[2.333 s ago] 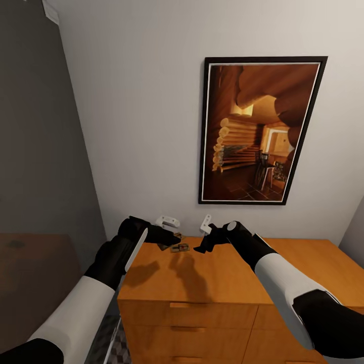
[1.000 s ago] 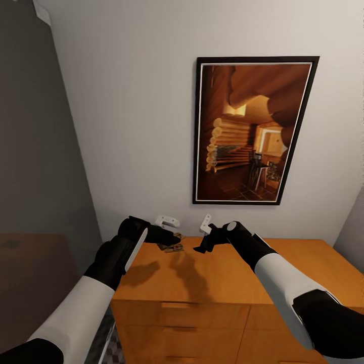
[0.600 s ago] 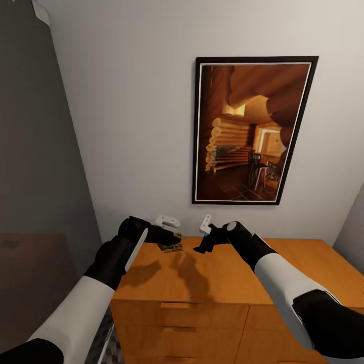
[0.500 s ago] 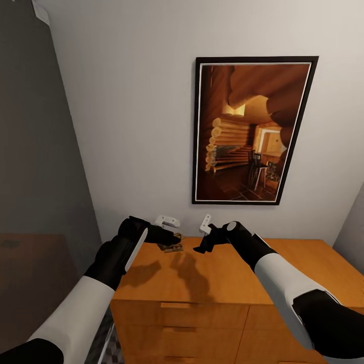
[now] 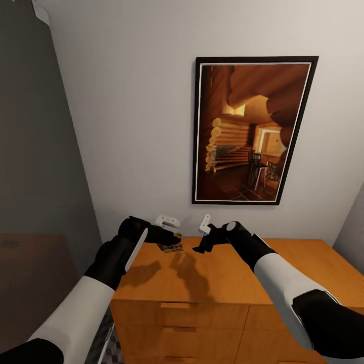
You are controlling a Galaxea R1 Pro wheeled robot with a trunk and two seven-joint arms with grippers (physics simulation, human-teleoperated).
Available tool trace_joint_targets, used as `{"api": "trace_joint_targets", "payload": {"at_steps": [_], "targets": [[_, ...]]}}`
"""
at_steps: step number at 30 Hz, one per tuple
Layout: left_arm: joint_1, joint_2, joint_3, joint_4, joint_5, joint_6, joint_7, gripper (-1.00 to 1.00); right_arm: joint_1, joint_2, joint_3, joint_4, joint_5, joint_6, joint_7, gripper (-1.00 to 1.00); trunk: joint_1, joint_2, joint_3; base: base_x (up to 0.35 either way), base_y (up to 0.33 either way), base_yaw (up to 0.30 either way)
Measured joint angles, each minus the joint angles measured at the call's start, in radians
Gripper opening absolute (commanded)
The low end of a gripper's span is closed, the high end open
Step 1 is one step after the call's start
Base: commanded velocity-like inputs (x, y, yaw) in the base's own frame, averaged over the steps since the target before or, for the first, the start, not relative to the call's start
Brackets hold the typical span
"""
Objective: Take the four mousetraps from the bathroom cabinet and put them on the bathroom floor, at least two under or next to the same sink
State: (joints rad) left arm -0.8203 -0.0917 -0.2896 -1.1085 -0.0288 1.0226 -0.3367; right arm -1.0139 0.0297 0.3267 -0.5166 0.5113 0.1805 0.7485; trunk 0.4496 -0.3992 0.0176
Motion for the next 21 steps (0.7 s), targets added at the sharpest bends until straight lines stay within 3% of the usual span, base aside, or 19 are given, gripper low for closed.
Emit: {"api": "trace_joint_targets", "payload": {"at_steps": [13,21], "targets": [[0.0,0.0,0.0,0.0,0.0,0.0,0.0,-1.0,0.0,-0.001,-0.001,0.0,-0.005,0.0,0.001,1.0,0.0,0.0,0.0,0.0,0.0,0.008],[0.0,0.0,0.0,-0.001,0.0,0.0,0.0,-1.0,0.0,0.0,-0.001,0.0,-0.006,0.0,-0.001,1.0,0.0,0.0,0.0,0.0,0.0,0.232]]}}
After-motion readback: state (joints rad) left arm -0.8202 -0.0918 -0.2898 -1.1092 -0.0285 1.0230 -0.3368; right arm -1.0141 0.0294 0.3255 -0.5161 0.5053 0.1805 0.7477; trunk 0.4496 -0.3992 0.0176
